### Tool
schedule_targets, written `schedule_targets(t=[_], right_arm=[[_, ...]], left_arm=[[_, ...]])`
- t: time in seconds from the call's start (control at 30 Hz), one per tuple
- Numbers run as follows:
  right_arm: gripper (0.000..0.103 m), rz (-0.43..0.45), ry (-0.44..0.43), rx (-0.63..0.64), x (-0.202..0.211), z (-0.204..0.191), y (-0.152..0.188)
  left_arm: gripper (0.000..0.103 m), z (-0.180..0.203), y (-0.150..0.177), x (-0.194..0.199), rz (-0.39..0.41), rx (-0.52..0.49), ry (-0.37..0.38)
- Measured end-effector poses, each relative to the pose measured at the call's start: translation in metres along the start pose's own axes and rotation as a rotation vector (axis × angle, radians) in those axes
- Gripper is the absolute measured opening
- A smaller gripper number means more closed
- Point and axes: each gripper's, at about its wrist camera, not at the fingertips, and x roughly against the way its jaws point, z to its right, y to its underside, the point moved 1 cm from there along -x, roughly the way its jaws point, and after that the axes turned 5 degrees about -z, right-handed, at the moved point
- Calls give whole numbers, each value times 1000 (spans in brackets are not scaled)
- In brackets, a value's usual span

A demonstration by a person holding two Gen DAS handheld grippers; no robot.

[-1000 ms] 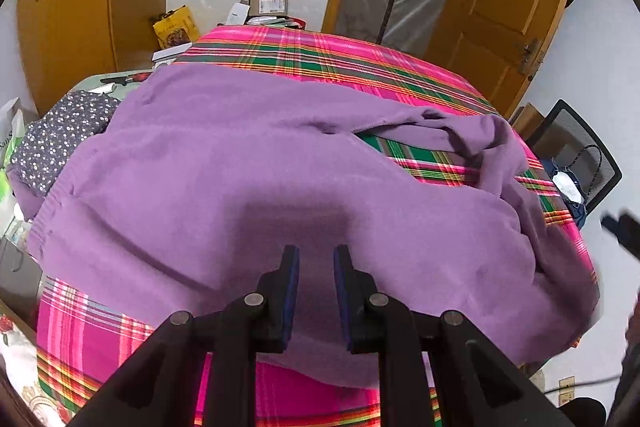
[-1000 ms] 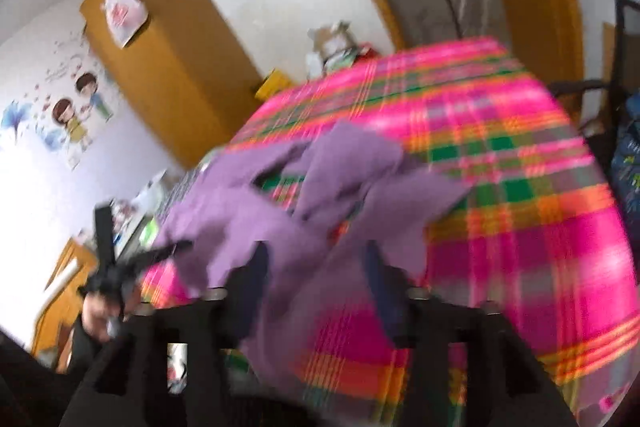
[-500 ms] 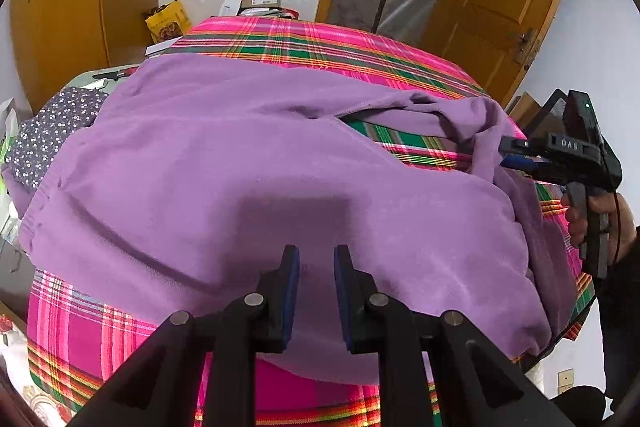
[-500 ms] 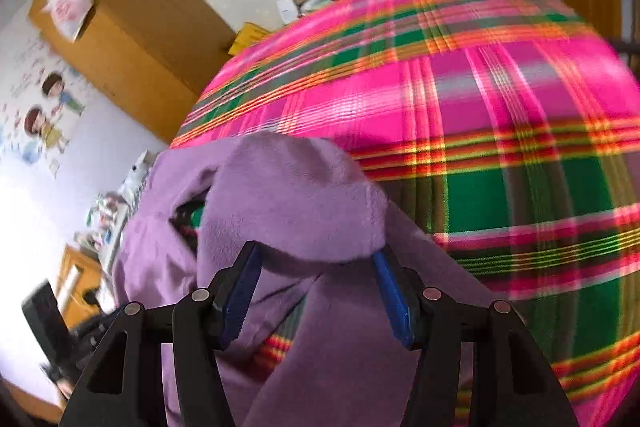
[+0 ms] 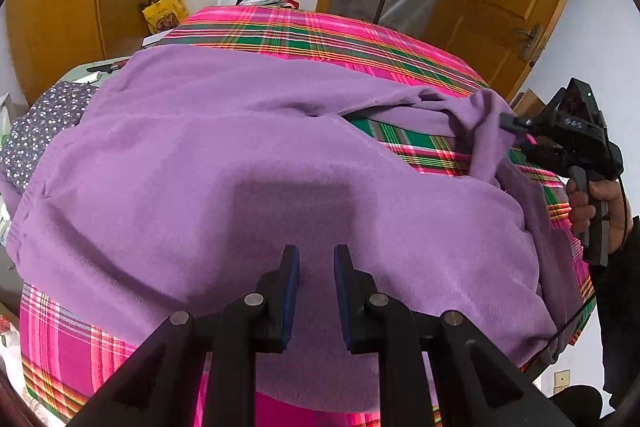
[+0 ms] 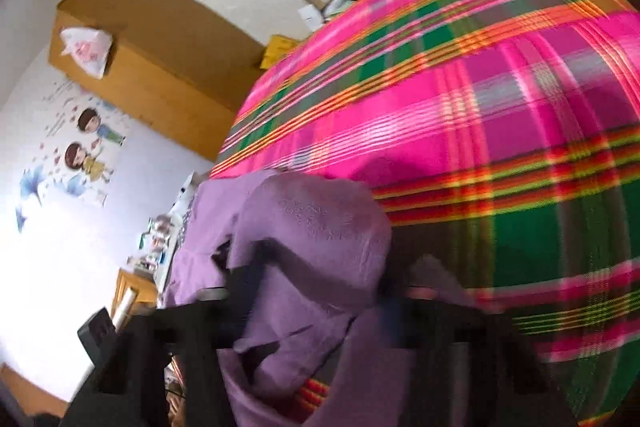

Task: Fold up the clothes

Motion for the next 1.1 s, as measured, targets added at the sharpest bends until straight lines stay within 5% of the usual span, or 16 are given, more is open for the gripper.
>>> schedule_targets(t=[0.23, 0.4, 0.5, 0.63, 0.77, 0.9, 1.03, 1.1], right_arm=[[8, 53, 219, 274, 17, -52, -39], [5, 227, 506, 626, 50, -127, -72], [4, 334, 601, 832, 57, -168, -69], [5, 241, 646, 982, 25, -175, -47], [10, -44, 483, 952, -16, -145, -4], [25, -206, 291, 880, -29, -121, 37], [29, -176, 252, 795, -10, -106, 44], [39, -138, 262, 739, 0, -100, 38]], left_arm=[[18, -8, 1, -1, -8, 14, -10], [18, -10, 0, 0, -7, 22, -17], [18, -10, 0, -2, -5, 28, -21], [18, -12, 3, -2, -8, 40, -20], [18, -13, 3, -1, -5, 33, -22], [18, -14, 2, -2, -9, 36, -25], [18, -12, 1, -4, -12, 29, -18], [18, -10, 0, -5, -13, 25, -13]])
